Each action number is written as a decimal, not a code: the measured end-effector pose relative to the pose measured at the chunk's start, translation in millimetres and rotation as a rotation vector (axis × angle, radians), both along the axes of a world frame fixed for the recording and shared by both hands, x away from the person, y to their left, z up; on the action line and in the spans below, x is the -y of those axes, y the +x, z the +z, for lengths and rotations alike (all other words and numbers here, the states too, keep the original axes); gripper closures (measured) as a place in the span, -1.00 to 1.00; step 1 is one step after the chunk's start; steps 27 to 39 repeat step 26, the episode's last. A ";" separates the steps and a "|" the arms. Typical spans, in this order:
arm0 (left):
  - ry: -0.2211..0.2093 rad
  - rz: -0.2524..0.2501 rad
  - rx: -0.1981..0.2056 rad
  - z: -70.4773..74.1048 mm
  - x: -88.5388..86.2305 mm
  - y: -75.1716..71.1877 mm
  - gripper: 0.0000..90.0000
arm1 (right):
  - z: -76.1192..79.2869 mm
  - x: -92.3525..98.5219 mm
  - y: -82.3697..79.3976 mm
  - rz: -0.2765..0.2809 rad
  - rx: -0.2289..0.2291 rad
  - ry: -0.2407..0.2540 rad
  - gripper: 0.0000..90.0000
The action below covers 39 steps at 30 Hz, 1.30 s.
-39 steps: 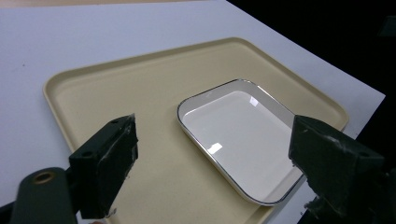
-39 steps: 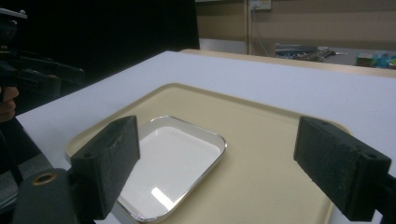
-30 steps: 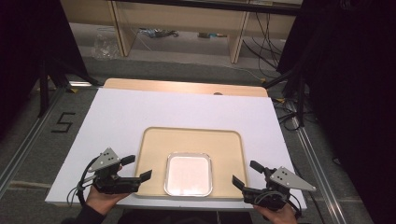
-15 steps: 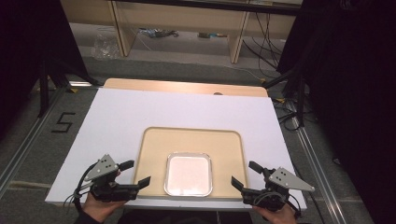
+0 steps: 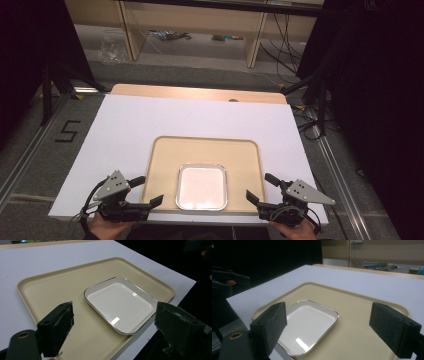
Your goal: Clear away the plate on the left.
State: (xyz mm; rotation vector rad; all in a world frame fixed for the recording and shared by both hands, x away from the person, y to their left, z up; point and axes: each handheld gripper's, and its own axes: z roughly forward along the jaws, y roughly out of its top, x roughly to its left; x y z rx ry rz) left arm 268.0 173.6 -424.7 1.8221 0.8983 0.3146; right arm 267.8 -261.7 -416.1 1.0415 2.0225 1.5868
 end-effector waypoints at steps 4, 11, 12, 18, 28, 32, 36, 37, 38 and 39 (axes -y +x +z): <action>0.013 -0.008 -0.006 0.0 2.8 -6.7 -0.65 | 0.1 -1.1 -0.7 -0.002 0.009 -0.019 -0.66; 0.010 0.007 -0.016 -1.2 9.0 -8.0 -0.65 | 0.2 -1.6 -2.1 0.013 -0.010 -0.009 -0.66; 0.025 0.004 -0.019 -0.9 6.9 -6.8 -0.65 | 0.0 -1.5 -1.5 0.014 0.005 -0.010 -0.66; 0.021 0.011 -0.019 -0.2 4.4 -6.1 -0.65 | 0.4 -1.6 -2.1 0.014 0.004 -0.019 -0.66; 0.016 0.009 -0.022 -0.6 4.4 -5.1 -0.65 | 0.5 -1.9 -2.2 0.018 0.007 -0.019 -0.66; 0.016 0.009 -0.022 -0.6 4.4 -5.1 -0.65 | 0.5 -1.9 -2.2 0.018 0.007 -0.019 -0.66; 0.016 0.009 -0.022 -0.6 4.4 -5.1 -0.65 | 0.5 -1.9 -2.2 0.018 0.007 -0.019 -0.66; 0.016 0.009 -0.022 -0.6 4.4 -5.1 -0.65 | 0.5 -1.9 -2.2 0.018 0.007 -0.019 -0.66; 0.016 0.009 -0.022 -0.6 4.4 -5.1 -0.65 | 0.5 -1.9 -2.2 0.018 0.007 -0.019 -0.66; 0.016 0.009 -0.022 -0.6 4.4 -5.1 -0.65 | 0.5 -1.9 -2.2 0.018 0.007 -0.019 -0.66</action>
